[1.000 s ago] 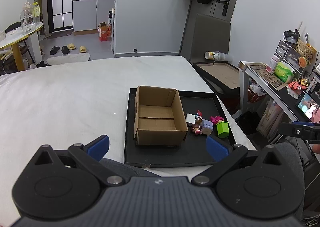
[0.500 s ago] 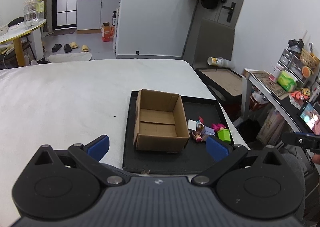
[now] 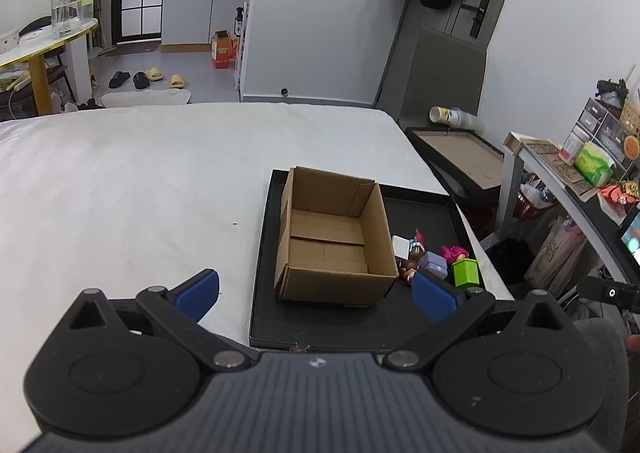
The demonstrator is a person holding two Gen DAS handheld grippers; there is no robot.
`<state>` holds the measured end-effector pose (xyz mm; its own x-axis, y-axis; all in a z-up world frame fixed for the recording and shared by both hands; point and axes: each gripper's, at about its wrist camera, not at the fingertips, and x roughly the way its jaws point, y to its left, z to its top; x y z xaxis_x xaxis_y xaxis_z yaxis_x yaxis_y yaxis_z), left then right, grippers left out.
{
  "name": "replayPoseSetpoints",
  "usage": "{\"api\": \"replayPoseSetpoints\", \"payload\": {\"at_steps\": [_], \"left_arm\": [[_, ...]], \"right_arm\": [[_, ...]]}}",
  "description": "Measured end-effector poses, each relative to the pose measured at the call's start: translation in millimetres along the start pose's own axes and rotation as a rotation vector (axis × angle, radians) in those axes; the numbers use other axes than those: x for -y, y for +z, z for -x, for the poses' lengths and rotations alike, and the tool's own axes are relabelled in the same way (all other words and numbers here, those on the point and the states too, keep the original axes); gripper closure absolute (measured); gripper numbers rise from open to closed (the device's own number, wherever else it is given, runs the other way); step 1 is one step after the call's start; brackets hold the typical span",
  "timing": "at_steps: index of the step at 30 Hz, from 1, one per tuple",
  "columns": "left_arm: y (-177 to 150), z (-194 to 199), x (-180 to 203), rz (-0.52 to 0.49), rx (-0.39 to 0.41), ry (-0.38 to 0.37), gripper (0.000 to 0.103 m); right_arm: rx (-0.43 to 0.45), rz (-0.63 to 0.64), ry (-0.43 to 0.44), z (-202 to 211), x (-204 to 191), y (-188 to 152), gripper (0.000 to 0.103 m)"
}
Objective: Organize rigid objects
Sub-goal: 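Grip the box wall with the left tool while the right tool approaches the toys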
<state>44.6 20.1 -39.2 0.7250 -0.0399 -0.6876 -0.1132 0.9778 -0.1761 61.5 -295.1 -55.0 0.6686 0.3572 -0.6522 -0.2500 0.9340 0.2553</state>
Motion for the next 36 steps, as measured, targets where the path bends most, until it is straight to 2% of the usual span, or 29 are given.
{"api": "replayPoseSetpoints", "payload": {"at_steps": [14,26,36], "left_arm": [[8,-45,-6,0.021,-0.071,0.014,0.002],[20,-84,-12,0.024,-0.117,0.035,0.004],[21,-127,-24,0.065,-0.198,0.055,0.017]], "right_arm": [[-0.068,-0.06,-0.017,-41,22,5,0.0],[-0.116,-0.084,-0.086,-78,34,20,0.0],[-0.163,-0.119,-0.117,-110,48,28,0.003]]}}
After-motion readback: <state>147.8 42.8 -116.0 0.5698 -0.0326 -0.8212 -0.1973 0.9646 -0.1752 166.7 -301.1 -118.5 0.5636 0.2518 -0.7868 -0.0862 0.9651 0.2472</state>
